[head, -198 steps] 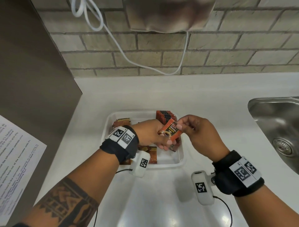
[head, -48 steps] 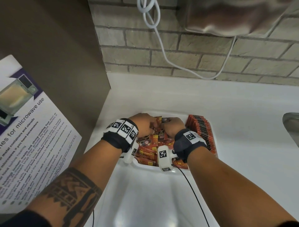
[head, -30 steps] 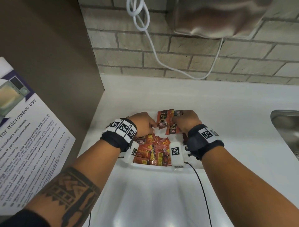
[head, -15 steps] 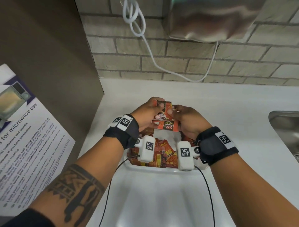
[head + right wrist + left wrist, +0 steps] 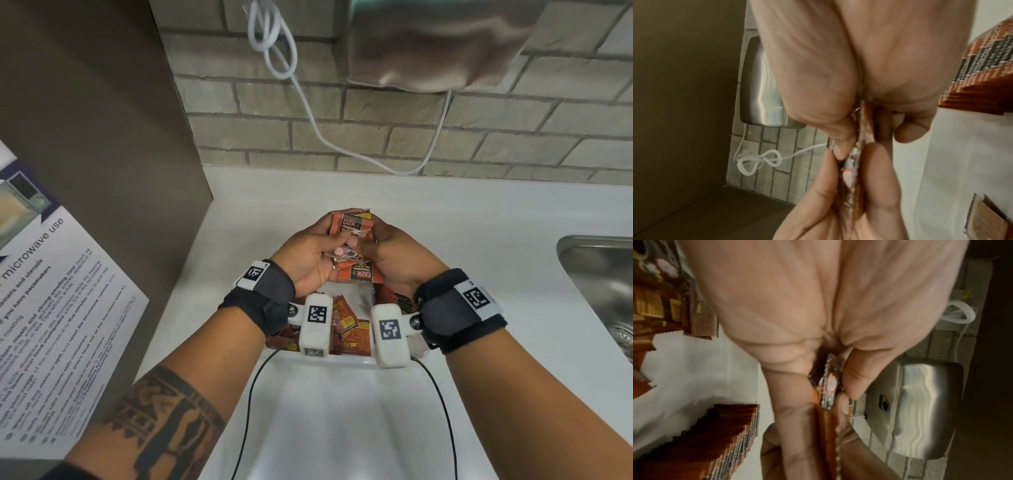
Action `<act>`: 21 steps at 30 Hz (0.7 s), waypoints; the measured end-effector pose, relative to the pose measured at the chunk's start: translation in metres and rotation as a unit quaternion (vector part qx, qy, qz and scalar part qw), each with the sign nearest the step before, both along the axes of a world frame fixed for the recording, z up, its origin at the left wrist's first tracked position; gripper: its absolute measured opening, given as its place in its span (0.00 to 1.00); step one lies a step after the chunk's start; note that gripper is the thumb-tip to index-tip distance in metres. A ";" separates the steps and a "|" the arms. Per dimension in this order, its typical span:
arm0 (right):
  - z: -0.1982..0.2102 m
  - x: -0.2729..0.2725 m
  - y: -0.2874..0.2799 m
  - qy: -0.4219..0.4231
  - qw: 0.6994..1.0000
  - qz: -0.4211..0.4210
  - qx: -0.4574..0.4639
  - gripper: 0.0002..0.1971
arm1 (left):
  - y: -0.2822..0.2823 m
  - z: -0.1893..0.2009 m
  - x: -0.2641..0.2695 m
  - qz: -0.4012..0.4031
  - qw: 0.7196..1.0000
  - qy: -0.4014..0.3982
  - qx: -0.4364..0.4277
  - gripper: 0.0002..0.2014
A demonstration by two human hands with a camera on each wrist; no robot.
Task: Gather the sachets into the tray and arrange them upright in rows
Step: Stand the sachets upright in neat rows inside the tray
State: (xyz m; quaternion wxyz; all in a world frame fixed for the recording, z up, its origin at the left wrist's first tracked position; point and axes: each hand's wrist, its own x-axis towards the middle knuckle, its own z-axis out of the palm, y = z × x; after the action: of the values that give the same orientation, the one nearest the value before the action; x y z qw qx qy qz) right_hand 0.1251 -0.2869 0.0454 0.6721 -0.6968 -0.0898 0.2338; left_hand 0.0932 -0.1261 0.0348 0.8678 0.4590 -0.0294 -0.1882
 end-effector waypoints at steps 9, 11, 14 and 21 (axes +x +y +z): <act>0.008 -0.003 0.003 -0.022 0.999 -0.044 0.002 0.21 | 0.004 0.007 -0.003 0.032 0.994 -0.041 0.095 0.23; 0.009 -0.003 0.003 -0.050 0.997 -0.063 -0.011 0.20 | 0.005 0.008 -0.002 0.048 0.992 -0.038 0.110 0.23; 0.012 -0.002 0.005 -0.124 0.985 -0.098 -0.068 0.22 | 0.006 0.009 0.000 0.077 0.989 -0.025 0.124 0.22; 0.019 -0.001 0.008 -0.146 0.973 -0.164 -0.070 0.21 | 0.004 0.011 0.005 0.131 0.972 -0.033 0.193 0.13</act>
State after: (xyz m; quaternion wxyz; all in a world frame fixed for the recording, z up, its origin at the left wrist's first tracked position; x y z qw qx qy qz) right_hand 0.1245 -0.2787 0.0642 0.6307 -0.7738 -0.0549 0.0223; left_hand 0.0979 -0.1218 0.0457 0.7785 0.6235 0.0392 -0.0598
